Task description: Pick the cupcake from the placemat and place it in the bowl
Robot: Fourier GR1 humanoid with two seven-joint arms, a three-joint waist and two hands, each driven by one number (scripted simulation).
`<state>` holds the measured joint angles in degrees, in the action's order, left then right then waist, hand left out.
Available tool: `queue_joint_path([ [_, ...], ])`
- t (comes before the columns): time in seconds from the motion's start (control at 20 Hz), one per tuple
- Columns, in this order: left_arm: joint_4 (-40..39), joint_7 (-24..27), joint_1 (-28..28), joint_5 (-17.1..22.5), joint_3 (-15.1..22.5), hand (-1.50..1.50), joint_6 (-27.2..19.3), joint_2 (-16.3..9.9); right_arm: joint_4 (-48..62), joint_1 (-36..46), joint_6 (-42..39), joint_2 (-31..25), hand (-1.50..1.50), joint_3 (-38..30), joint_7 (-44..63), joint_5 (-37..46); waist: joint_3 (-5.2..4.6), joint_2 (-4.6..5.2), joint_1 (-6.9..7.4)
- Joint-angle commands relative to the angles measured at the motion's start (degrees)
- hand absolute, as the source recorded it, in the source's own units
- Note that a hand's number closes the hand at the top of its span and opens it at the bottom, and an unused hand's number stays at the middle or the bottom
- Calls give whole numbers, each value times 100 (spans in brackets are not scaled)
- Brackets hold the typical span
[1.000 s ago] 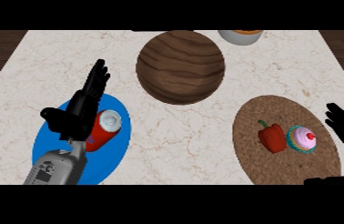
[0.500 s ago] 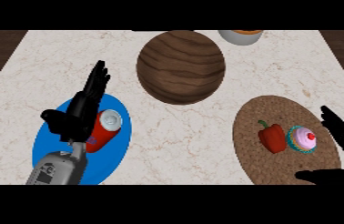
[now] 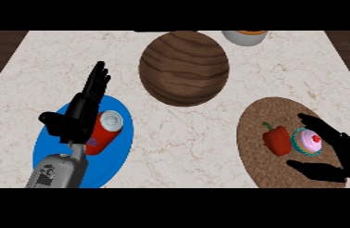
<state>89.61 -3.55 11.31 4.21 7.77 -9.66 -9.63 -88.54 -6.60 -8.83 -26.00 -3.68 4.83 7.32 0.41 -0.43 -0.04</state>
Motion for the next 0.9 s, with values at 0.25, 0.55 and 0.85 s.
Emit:
queue_joint_path([
  [0.25,-38,-387,-48,-282,35,0,-127,161,218,126,-196,-71,150,412,-851,892,-41,41,1],
  [0.55,-373,132,-255,-479,14,0,7,372,-50,-253,-326,391,150,258,-1119,729,-42,40,-20],
  [0.85,-289,-122,10,-272,118,0,245,277,-781,956,-575,1919,150,3224,-480,1711,-57,59,479],
])
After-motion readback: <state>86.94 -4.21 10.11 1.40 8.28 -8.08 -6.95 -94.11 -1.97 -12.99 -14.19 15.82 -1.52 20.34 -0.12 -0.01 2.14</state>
